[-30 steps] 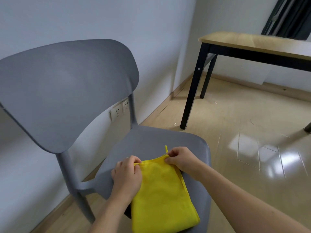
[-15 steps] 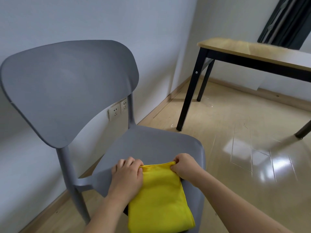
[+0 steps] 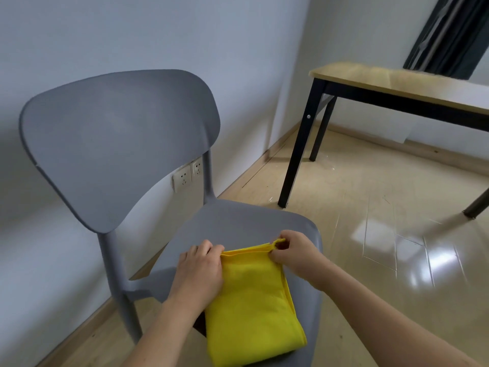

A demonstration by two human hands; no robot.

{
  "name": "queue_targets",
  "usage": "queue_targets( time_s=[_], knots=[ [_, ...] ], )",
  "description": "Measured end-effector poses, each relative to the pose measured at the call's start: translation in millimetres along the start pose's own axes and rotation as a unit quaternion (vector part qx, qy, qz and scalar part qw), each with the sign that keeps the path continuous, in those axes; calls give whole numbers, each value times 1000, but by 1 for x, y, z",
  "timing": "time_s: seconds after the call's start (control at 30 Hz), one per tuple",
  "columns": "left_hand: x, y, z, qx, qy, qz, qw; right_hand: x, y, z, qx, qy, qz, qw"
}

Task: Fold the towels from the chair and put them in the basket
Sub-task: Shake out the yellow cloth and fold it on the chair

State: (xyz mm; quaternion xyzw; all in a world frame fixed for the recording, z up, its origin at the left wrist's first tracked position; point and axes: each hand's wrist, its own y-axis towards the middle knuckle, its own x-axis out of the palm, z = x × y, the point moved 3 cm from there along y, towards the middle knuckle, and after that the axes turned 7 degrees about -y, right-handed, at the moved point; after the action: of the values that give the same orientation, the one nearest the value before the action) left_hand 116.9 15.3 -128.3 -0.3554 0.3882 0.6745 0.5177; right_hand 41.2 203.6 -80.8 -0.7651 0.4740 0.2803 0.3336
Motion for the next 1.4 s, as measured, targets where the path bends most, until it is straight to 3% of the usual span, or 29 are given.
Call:
queue_targets(
  time_s=[0.2,0.43,0.5,0.6,0.67,0.7,0.8,0.87,0.93,1.0,1.1,1.17,1.27,1.3,1.4],
  knots=[
    [-52,-10,43,79,70,30,994,-55,-48,-30,-82,7,41,996],
    [-141,-38,106,118,109,55,985,-107,-123,-75,-131,-195,51,971],
    [-161,-50,120,121,79,28,989,-116,-142,-85,-120,-226,3,967],
    [-177,-67,132,94,11,-102,990,-130,-170,-93,-73,-200,-120,970],
    [-179,-74,133,74,6,-151,986,-139,-182,-95,-54,-180,-143,972],
    [-181,-74,134,65,22,-149,986,-143,-183,-95,-61,-184,-109,975],
    [-197,-71,142,53,91,-57,993,-152,-184,-102,-137,-219,105,960],
    [-208,-70,150,65,92,-51,992,-152,-188,-106,-178,-199,168,949],
    [-211,-71,154,58,45,-132,989,-151,-192,-107,-189,-180,127,957],
    [-210,-72,155,49,7,-213,976,-150,-196,-103,-165,-156,26,974],
    [-204,-65,149,47,-8,-220,974,-146,-198,-95,-125,-127,-64,982],
    [-199,-65,149,76,13,-221,972,-144,-195,-92,-117,-123,-66,983],
    [-193,-69,145,37,39,-194,979,-138,-187,-85,-98,-117,-94,984],
    [-189,-71,145,72,60,-199,975,-136,-182,-82,-93,-121,-95,984],
    [-187,-62,136,139,73,-155,975,-133,-167,-76,-105,-136,-14,985]
  ],
)
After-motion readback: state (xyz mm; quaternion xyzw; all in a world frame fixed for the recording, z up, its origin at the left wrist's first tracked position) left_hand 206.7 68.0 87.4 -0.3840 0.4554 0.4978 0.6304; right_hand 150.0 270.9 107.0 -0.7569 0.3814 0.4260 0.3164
